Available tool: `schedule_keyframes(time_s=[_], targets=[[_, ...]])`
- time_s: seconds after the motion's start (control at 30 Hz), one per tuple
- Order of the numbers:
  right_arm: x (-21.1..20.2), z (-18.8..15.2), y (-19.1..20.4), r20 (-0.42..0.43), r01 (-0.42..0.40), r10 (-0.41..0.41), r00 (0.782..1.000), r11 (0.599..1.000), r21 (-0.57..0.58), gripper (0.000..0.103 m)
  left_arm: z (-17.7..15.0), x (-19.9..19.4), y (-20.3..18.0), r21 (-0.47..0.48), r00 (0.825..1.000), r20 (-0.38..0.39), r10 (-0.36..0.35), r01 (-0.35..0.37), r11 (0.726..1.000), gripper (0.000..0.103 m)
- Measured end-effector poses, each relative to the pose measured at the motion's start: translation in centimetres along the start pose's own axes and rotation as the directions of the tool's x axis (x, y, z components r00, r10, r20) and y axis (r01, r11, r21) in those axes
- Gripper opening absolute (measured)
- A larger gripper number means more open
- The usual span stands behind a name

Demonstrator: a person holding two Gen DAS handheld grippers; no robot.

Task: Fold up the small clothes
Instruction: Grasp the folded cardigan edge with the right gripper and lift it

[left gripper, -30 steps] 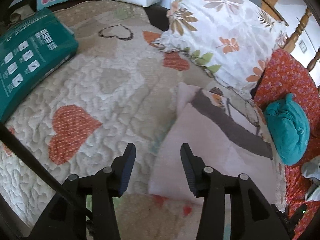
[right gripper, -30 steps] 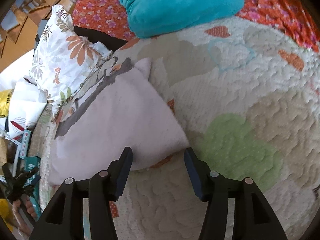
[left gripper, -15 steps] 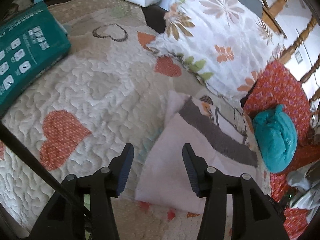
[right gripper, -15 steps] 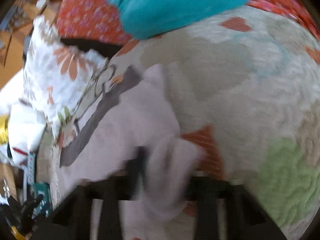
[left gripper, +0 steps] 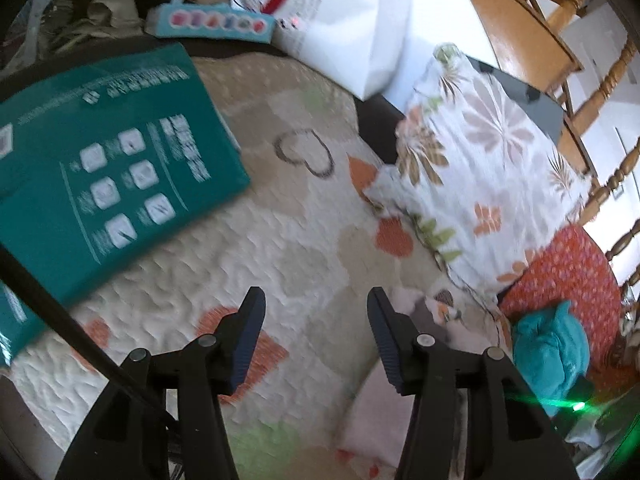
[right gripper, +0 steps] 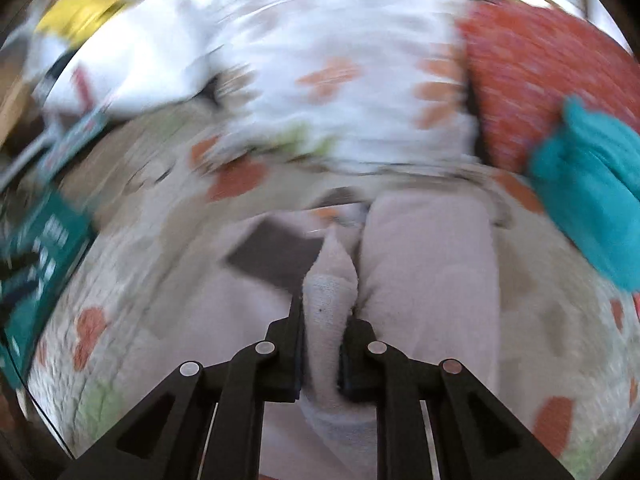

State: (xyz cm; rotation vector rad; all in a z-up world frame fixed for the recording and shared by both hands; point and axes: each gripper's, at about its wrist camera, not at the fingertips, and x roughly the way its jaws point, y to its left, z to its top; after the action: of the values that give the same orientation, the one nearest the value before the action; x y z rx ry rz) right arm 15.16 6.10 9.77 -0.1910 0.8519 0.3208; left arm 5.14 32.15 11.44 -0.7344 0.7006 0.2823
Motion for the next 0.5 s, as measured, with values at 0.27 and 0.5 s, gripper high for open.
schedule_keyframes(time_s=[0.27,0.5], targets=[[3.7,-3.1,8.1,-0.024,0.034,-0.040,0.999,0.973,-0.229,0.012,1.9,-1.1,2.6,-0.068,1.000,0.015,-0.007,0.008,0.998,0.052],[3.0,-4.7,10.5,0.006,0.040,-0.040,0.999,0.930,-0.366,0.010,2.1,-0.8,3.3,-0.097,1.000,0.014,0.000,0.002,0.995,0.052]])
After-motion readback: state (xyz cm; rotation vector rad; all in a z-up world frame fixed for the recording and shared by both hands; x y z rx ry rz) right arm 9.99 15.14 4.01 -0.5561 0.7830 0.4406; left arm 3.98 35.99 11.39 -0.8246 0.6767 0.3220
